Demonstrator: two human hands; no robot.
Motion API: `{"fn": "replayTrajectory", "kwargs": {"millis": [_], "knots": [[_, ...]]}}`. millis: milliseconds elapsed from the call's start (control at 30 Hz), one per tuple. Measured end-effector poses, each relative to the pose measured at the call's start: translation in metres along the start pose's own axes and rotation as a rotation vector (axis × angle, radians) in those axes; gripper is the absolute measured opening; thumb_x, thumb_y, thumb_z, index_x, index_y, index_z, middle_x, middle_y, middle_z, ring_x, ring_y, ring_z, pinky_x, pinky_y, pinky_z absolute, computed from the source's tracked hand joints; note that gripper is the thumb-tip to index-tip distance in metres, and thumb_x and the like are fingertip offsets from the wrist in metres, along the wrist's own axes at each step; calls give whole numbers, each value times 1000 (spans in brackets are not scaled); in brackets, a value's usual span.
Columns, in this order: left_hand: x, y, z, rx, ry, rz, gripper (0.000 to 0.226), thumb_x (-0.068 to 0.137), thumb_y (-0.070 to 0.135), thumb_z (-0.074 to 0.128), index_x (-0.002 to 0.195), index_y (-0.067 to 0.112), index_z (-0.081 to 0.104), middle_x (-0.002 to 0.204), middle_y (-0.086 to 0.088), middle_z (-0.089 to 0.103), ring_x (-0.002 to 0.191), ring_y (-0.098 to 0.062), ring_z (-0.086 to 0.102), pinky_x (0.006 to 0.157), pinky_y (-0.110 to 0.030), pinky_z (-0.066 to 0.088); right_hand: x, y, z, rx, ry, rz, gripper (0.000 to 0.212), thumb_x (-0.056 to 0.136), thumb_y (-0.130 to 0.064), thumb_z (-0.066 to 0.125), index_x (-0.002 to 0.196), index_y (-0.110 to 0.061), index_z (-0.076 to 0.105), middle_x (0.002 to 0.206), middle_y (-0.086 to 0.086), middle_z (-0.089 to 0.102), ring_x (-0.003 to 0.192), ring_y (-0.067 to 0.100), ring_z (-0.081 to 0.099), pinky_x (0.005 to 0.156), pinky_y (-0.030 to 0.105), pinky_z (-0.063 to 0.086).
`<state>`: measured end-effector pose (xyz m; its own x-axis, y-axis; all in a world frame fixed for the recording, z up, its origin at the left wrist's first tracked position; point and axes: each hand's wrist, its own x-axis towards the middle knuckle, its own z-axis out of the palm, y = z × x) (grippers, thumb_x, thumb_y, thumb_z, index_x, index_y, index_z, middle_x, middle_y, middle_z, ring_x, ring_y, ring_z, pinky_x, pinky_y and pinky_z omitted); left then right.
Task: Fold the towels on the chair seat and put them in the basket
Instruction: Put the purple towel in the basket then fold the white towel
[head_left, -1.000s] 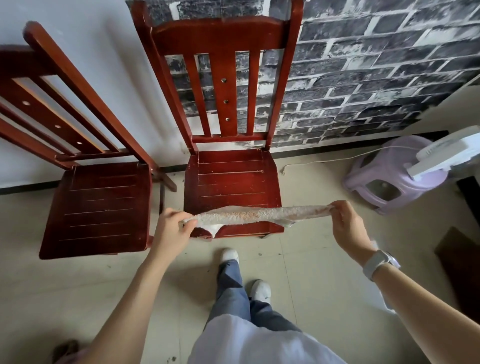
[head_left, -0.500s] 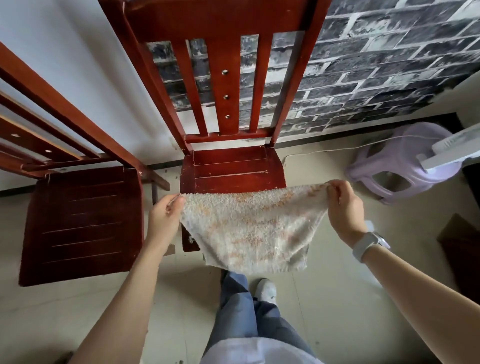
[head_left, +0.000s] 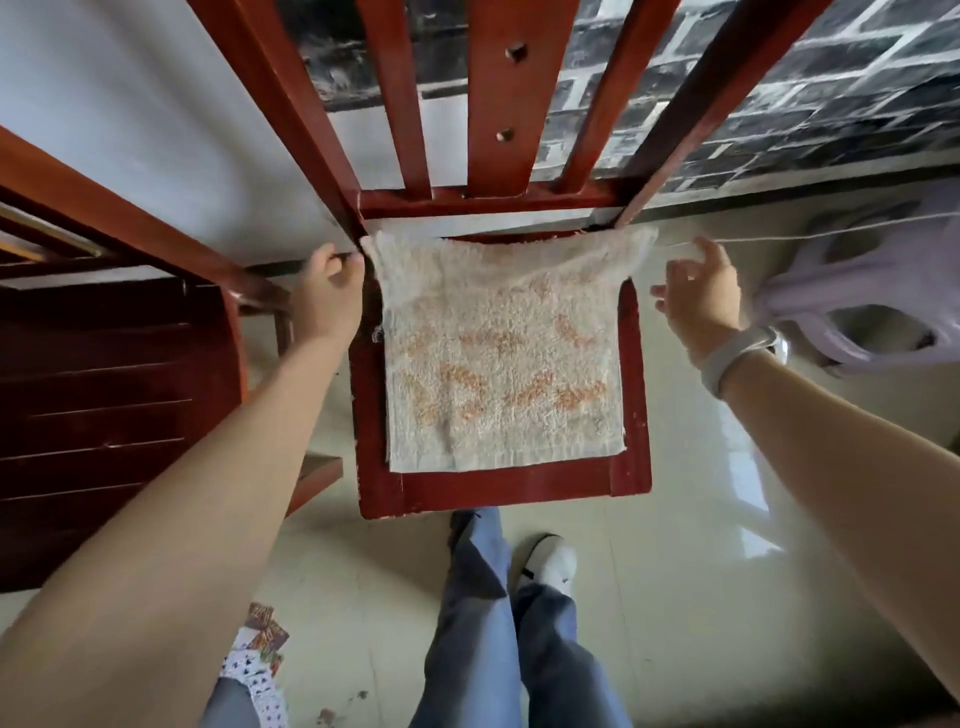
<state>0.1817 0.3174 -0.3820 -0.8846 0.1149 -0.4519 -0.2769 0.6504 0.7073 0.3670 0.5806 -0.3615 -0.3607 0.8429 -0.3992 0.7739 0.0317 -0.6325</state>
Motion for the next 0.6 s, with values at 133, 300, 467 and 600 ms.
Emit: {"fn": "replayTrajectory", "kwargs": {"millis": [133, 300, 467, 600], "knots": [[-26, -52, 19, 153, -51, -104, 41, 91, 27, 50, 126, 5, 48, 126, -14, 57, 113, -27, 54, 94, -28, 39, -20, 50, 15, -179, -100, 74, 36, 91, -5, 35, 124, -9, 49, 105, 16, 65, 90, 30, 63, 64, 25, 48], [-80, -121, 38, 294, -127, -272, 42, 89, 27, 54, 124, 3, 49, 125, -16, 57, 113, -30, 54, 90, -34, 40, -60, 122, 33, -267, -271, 208, 23, 88, -1, 41, 98, 9, 59, 76, 18, 57, 65, 28, 53, 57, 28, 45], [-94, -147, 55, 315, -28, -164, 40, 82, 27, 64, 109, -1, 56, 110, -18, 60, 102, -33, 57, 82, -36, 43, -69, 154, 52, -318, -314, 198, 16, 89, -21, 50, 92, -5, 50, 87, 11, 46, 73, 22, 44, 57, 28, 33], [-93, -149, 65, 494, -21, -124, 32, 83, 27, 61, 93, -2, 57, 102, -19, 54, 90, -35, 54, 74, -38, 42, -66, 160, 66, -424, -228, 210, 27, 82, -14, 51, 102, 4, 53, 104, 20, 53, 80, 29, 45, 67, 31, 34]]}}
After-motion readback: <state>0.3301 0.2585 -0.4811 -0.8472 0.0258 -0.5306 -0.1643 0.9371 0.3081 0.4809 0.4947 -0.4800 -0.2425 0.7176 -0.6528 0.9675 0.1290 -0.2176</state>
